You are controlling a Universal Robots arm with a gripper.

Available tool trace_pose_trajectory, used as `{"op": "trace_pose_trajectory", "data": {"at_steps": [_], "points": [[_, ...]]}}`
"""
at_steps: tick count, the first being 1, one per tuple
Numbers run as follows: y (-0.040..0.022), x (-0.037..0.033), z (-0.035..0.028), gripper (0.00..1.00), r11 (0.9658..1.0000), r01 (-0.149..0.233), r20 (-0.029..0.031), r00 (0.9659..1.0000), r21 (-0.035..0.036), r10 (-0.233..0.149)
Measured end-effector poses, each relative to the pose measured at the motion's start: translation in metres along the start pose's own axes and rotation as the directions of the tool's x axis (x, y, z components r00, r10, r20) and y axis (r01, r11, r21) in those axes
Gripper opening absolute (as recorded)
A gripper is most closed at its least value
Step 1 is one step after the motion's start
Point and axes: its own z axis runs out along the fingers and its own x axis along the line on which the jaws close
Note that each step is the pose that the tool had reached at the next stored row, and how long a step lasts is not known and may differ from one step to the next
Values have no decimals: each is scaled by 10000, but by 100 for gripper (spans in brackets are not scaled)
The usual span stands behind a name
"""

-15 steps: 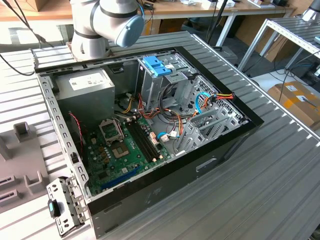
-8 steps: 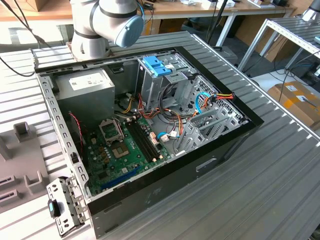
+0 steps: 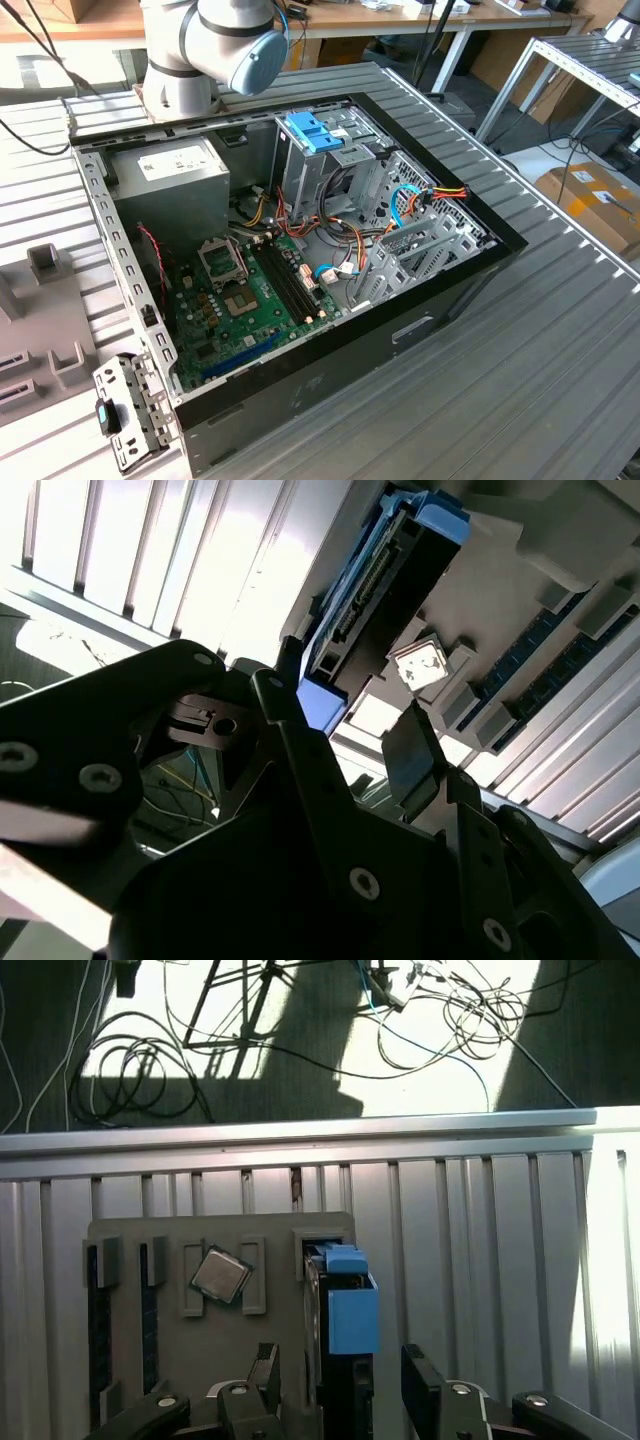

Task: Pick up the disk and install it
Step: 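Pick up the disk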

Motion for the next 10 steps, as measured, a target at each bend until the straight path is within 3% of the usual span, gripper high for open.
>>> {"op": "trace_pose_trajectory", "data": {"at_steps": [1, 3, 4, 10], "points": [[0, -1, 15, 60, 10000, 1, 5, 10000, 2, -1], [-9, 3, 210, 60, 10000, 1, 10, 10000, 0, -1], [12, 7, 277, 60, 10000, 1, 18, 10000, -1, -1], [26, 3, 325, 60, 10000, 1, 20, 10000, 0, -1]]}}
